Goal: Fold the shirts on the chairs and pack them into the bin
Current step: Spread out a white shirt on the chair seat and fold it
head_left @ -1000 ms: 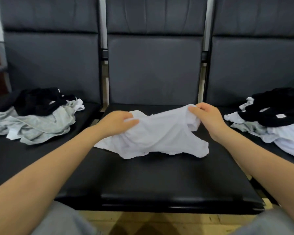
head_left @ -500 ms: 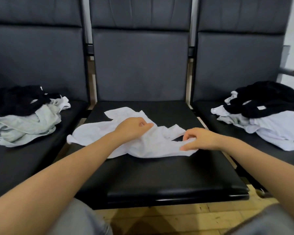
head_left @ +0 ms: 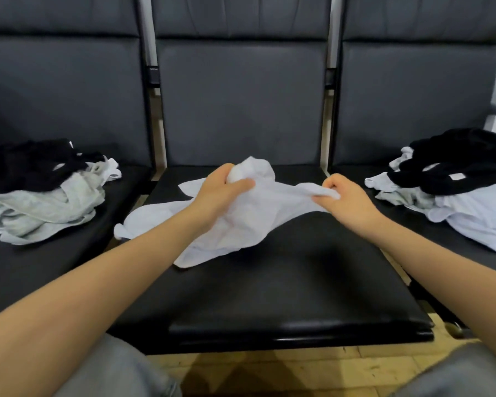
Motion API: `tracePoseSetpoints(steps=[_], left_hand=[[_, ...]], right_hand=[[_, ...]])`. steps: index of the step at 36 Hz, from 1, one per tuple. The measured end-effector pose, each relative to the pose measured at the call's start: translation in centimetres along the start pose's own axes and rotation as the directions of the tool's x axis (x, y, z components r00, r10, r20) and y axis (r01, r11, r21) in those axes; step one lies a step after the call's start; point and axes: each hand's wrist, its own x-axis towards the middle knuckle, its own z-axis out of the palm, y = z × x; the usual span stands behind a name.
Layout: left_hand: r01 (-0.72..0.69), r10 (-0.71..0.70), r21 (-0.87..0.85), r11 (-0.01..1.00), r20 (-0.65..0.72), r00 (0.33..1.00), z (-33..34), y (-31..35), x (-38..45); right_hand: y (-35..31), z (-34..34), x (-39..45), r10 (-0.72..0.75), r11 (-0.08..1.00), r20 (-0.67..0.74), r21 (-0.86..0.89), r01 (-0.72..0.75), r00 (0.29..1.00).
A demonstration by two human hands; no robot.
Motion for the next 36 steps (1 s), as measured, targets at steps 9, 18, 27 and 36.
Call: tracePoseSetpoints(steps=[9, 18, 27, 36], left_hand=[[-0.381, 0.314, 0.781, 0.495, 0.249, 0.916, -2.2, -2.5, -4.1], [-0.246, 0.178, 0.770, 0.588, 0.173, 0.969, -2.9, -4.0, -7.9], [-0.033, 0.141, 0.419, 0.907, -0.230, 0.963, -2.7, -1.3, -8.3], [0.259, -0.269, -0.497, 0.828, 0.054, 0.962, -3.3, 0.6, -8.5]], right_hand=[[0.1, 0.9, -3.7, -0.060, 0.977, 0.299, -0.177, 0.117, 0.952], [0.6, 2.2, -4.7, 0.025, 0.945, 0.446, -0.302, 0.124, 0.894], [-0.8, 0.2, -3.6, 0.167, 0.533, 0.536, 0.657, -0.533, 0.827], [-0.1, -1.1, -2.8, 0.215, 0.151, 0.469, 0.851, -0.504, 0.857]])
